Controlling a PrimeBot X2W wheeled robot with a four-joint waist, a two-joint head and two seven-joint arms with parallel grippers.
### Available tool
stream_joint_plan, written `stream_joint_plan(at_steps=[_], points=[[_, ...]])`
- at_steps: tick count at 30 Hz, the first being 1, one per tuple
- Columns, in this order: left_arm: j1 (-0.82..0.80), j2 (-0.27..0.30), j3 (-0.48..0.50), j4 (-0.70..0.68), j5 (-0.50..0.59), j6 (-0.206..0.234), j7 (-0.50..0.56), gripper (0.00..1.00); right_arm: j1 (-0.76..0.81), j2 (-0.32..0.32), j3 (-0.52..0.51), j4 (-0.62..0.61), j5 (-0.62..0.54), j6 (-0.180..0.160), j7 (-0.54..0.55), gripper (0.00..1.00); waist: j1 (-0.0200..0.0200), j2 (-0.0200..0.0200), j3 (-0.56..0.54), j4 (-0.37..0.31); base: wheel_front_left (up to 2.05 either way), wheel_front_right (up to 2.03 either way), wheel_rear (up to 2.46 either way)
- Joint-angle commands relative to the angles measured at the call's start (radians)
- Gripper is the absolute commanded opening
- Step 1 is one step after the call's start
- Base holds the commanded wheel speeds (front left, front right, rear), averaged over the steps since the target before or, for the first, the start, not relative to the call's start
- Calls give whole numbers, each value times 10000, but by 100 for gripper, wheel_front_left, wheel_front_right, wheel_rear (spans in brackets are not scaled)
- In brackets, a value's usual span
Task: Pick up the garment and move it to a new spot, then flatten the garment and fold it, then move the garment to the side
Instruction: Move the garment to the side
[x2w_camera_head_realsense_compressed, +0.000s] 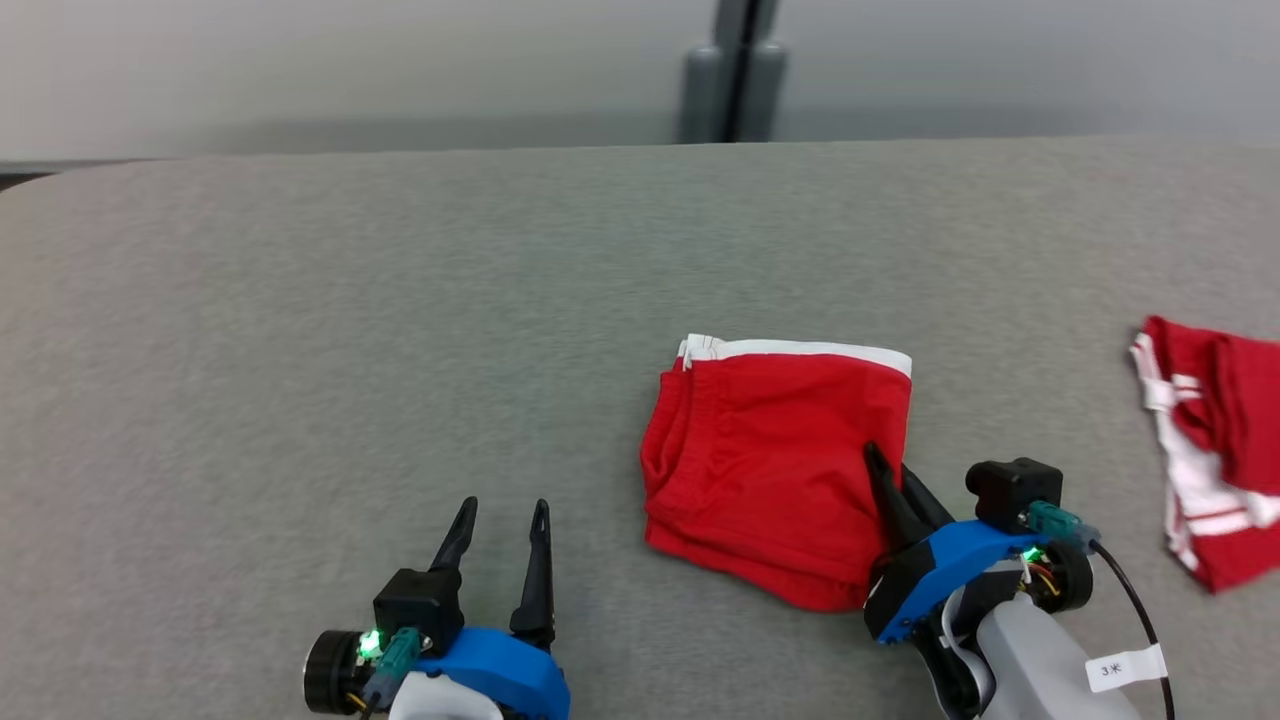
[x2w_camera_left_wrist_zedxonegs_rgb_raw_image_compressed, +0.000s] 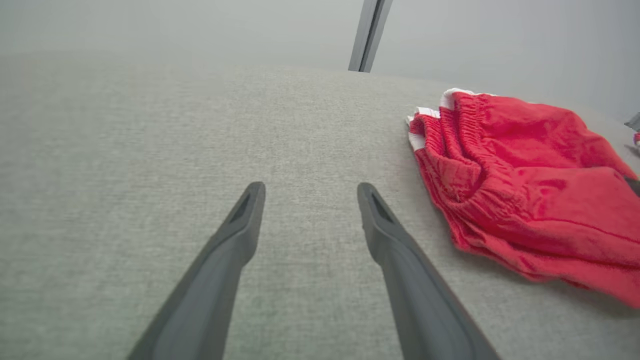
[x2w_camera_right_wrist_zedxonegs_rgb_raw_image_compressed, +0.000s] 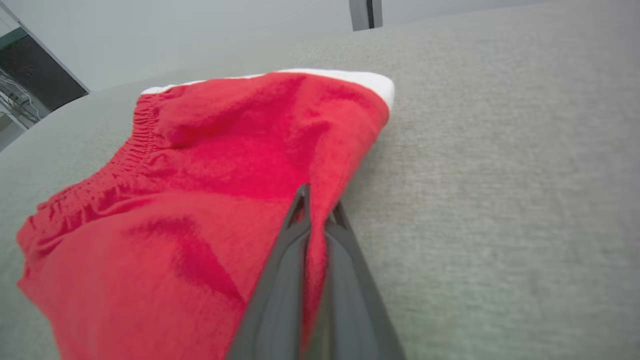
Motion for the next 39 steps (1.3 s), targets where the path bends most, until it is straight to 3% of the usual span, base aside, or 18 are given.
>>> stream_joint_plan(at_steps=[1,10,16,23,28,35,39], points=[[-95,-4,41,61,-49,-5,-23,100,188,-54,154,-92,52,1,-1,0,-1,-3,-839,-1236,0,0,0],[-467,-4,-100,232,-203,-35,-23,100,229,-46,903,-314,264,1,-1,0,-1,-3,-603,-4004,0,0,0],[-801,1,-239,470,-162,-120,-23,100,-64,-67,1143,-202,37,1,-1,0,-1,-3,-290,-4703,0,0,0],[-1052,5,-396,705,-72,-152,-23,100,-1040,-862,1711,80,-899,1,-2,0,-1,-3,61,-4298,0,0,0],[-1077,-1,-437,849,50,-156,-23,100,-2067,-1966,1687,535,-1507,1,1,0,-1,-3,347,-3585,0,0,0],[-1186,-3,-455,786,145,-104,-23,100,-3293,-3830,1033,1953,-2722,1,-1,0,-1,-3,767,-2464,0,0,0],[-1252,-4,-447,688,156,-57,-21,100,-3619,-4815,37,2989,-3491,0,-2,0,-1,-3,943,-2030,0,0,0]])
